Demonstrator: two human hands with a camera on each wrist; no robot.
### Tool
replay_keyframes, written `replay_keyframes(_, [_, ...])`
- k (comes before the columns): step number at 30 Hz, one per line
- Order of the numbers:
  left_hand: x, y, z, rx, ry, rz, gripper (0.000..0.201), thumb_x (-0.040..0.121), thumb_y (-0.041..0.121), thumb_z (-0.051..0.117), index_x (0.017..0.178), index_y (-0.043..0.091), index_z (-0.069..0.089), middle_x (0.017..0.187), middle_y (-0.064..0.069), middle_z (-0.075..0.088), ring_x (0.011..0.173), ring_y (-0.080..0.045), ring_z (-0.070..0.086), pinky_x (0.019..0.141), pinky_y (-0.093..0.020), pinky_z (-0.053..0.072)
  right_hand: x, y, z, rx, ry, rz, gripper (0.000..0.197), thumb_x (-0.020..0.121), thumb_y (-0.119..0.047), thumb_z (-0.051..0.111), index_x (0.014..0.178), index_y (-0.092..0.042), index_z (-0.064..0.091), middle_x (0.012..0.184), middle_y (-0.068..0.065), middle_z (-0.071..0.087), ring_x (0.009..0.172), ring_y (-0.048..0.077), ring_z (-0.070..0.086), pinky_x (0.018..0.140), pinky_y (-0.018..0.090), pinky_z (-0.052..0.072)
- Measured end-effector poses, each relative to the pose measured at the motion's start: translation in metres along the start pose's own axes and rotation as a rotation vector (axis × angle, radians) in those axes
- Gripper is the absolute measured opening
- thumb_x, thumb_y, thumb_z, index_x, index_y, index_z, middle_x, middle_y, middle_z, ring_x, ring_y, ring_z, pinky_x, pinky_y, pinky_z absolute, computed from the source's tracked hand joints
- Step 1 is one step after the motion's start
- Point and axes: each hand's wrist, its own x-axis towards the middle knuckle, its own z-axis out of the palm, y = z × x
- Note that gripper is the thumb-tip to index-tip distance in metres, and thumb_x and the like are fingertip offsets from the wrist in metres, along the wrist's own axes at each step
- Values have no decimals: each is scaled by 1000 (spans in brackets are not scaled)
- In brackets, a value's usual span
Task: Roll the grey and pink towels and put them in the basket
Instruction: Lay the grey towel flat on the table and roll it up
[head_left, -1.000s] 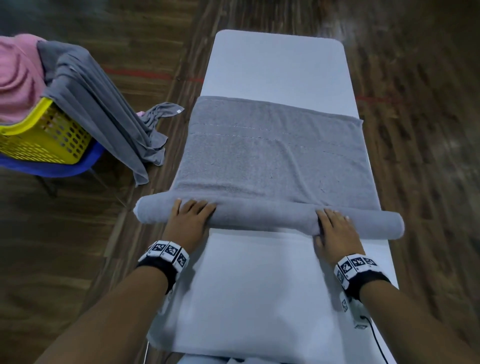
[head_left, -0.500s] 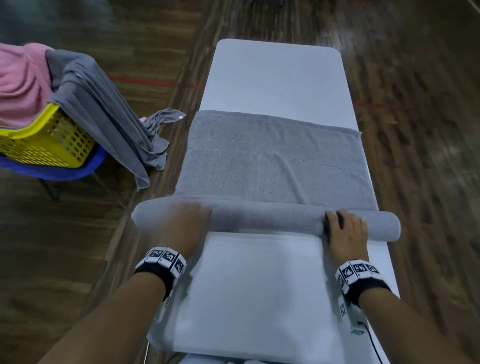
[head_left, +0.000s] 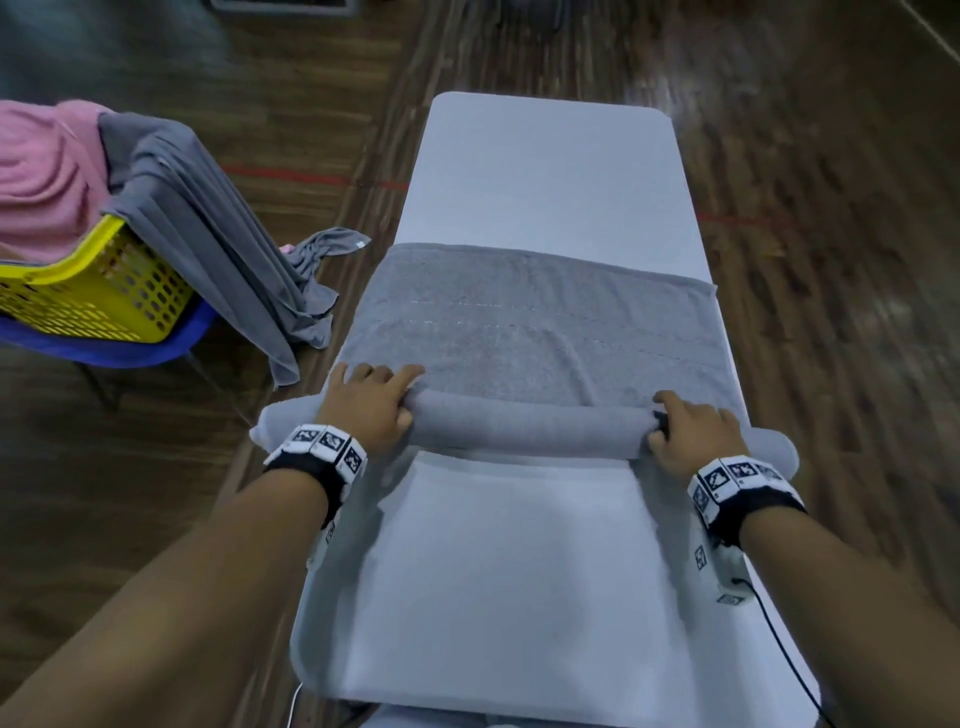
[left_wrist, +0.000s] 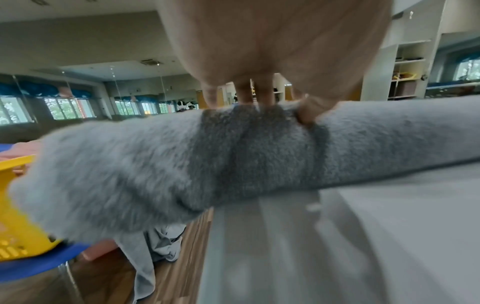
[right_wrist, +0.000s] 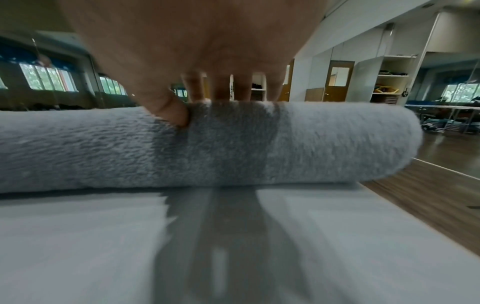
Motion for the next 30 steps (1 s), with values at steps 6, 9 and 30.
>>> replay_keyframes(6, [-42, 0, 39, 72, 14, 26, 54, 85, 37, 56, 138, 28, 46, 138, -5, 48, 129, -31, 41, 108, -60, 23, -29, -6, 33, -59, 112, -148, 58, 81, -43, 64, 132, -21, 48, 136, 5, 49, 124, 30, 44, 106, 47, 27])
replay_keyframes(9, [-35, -2, 41, 89, -78, -31, 56, 92, 34, 48, 145, 35, 29, 150, 3, 34, 140, -26, 25, 113, -61, 14, -23, -1, 33, -98, 35, -132, 51, 89, -38, 52, 138, -30, 38, 143, -2, 43, 133, 23, 35, 111, 46, 18])
replay_keyframes(30, [-75, 19, 53, 11, -31, 17, 63, 77, 37, 62, 137, 27, 47, 141, 2, 48, 131, -26, 41, 111, -59, 22, -41, 19, 42, 12, -49, -271, 51, 77, -70, 50, 110, -31, 54, 103, -11, 62, 97, 16, 59, 96, 36, 38])
